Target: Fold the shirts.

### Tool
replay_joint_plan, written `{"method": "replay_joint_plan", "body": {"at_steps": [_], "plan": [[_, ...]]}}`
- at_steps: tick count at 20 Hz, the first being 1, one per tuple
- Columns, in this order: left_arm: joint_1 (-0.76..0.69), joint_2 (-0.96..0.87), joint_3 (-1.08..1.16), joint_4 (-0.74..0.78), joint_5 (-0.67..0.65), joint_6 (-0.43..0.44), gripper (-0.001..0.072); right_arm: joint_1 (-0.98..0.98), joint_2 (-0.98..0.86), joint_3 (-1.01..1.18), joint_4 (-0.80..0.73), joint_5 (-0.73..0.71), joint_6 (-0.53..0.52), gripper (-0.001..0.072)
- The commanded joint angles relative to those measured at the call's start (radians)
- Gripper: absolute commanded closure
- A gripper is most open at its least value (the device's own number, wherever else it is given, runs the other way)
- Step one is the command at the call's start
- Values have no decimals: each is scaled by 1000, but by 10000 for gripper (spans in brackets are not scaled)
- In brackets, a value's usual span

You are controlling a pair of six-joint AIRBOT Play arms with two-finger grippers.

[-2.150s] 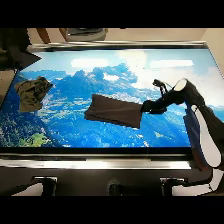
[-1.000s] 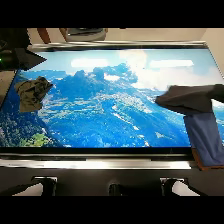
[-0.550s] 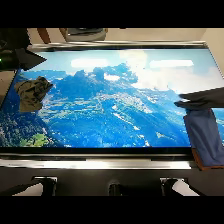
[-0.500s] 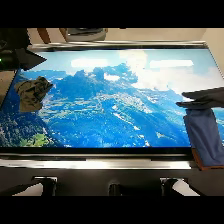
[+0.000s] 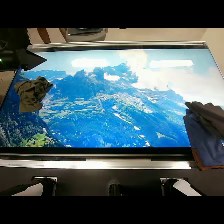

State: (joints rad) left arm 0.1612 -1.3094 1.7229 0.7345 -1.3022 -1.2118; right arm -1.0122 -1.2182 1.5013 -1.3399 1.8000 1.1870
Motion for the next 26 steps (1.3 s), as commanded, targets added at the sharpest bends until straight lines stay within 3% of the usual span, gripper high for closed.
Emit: {"method": "replay_joint_plan", "body": {"at_steps": [1,6,10,11,12,13,16,17,20,21,23,24,26], "plan": [[0,-4,0,0,0,1,673,-6,4,-169,-116,25,-60,664],[0,-5,0,0,0,0,673,-6,5,-356,-168,-154,-89,663],[0,-7,0,0,0,-26,673,-7,5,-410,-244,-214,-100,663],[0,-7,0,0,0,-27,673,-7,5,-410,-275,-229,-101,611],[0,-6,0,0,0,-29,673,-7,5,-408,-289,-254,-118,250],[0,-4,1,0,0,-30,673,-6,5,-394,-281,-261,-167,2],[-1,4,72,20,4,-65,676,-3,9,-198,-249,-297,-230,11],[-9,4,129,111,34,-95,677,9,11,-97,-214,-340,-231,13],[-77,-21,267,782,143,-364,678,184,34,178,-118,-574,-230,22],[-97,-36,281,914,114,-390,677,272,42,223,-87,-623,-230,23],[-126,-73,276,994,-12,-390,674,487,50,244,-41,-607,-169,23],[-135,-93,258,977,-107,-401,610,600,38,236,-48,-528,-108,23],[-146,-122,160,900,-330,-424,65,778,-20,186,-42,-389,-41,20]]}}
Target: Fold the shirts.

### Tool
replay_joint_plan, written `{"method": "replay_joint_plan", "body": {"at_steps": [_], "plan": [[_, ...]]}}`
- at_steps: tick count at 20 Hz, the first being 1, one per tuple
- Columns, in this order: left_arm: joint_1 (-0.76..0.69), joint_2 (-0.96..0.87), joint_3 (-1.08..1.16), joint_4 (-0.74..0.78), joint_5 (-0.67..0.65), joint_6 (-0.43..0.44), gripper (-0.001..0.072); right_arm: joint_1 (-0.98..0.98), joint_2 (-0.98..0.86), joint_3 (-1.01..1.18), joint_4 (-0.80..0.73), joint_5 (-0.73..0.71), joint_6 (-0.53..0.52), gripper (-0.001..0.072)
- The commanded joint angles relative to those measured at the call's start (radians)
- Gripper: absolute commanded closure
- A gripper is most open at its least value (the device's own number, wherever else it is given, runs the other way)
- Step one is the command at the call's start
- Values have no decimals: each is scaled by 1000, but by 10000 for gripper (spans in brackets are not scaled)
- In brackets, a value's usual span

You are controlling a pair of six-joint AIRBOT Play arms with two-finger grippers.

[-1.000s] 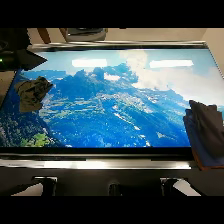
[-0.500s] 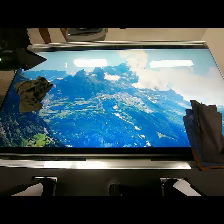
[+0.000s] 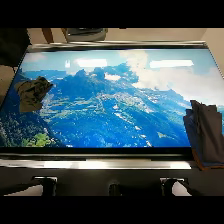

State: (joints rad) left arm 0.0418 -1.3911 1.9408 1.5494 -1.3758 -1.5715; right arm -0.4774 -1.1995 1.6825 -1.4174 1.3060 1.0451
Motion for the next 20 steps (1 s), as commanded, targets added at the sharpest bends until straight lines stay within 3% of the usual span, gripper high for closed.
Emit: {"method": "replay_joint_plan", "body": {"at_steps": [1,3,6,8,20], "plan": [[-31,-37,-154,30,-330,-21,31,301,-72,-36,69,174,118,21],[-38,39,-422,-21,-288,-20,49,390,-128,-145,160,277,114,21],[-44,259,-796,-49,24,-138,49,468,-140,-288,137,244,133,20],[-43,332,-885,-49,127,-158,49,489,-139,-302,116,234,141,20],[-43,338,-887,-50,154,-158,48,492,-138,-302,115,237,142,21]]}}
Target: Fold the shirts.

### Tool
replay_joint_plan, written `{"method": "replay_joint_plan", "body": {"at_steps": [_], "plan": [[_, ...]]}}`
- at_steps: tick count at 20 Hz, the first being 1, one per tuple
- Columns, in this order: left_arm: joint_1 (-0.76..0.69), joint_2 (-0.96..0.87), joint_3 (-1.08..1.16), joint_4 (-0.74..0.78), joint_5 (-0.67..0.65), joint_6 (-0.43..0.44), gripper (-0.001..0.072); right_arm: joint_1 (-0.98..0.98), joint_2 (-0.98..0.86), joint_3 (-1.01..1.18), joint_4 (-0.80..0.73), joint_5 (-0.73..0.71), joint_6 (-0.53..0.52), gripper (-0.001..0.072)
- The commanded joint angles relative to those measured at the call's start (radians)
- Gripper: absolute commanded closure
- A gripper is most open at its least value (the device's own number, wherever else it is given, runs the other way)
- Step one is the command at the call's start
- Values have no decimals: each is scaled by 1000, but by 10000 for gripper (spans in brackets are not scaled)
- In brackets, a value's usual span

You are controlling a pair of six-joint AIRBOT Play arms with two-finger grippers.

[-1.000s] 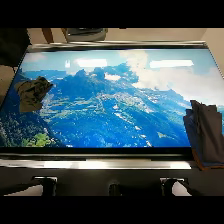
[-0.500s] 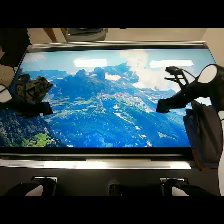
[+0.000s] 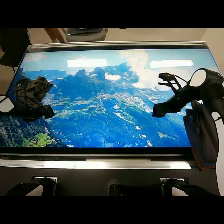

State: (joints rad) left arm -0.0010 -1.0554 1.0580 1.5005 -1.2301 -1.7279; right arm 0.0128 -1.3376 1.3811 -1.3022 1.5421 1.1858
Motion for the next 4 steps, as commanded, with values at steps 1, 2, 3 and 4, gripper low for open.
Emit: {"method": "replay_joint_plan", "body": {"at_steps": [1,2,3,4], "plan": [[0,3,-4,-1,9,-1,48,2,0,-1,0,1,1,21],[0,3,-4,-1,9,-1,48,2,0,-1,0,1,1,21],[0,3,-4,-1,9,-1,48,2,0,-1,0,1,1,21],[0,3,-4,-1,9,-1,47,2,0,-1,0,1,1,21]]}}
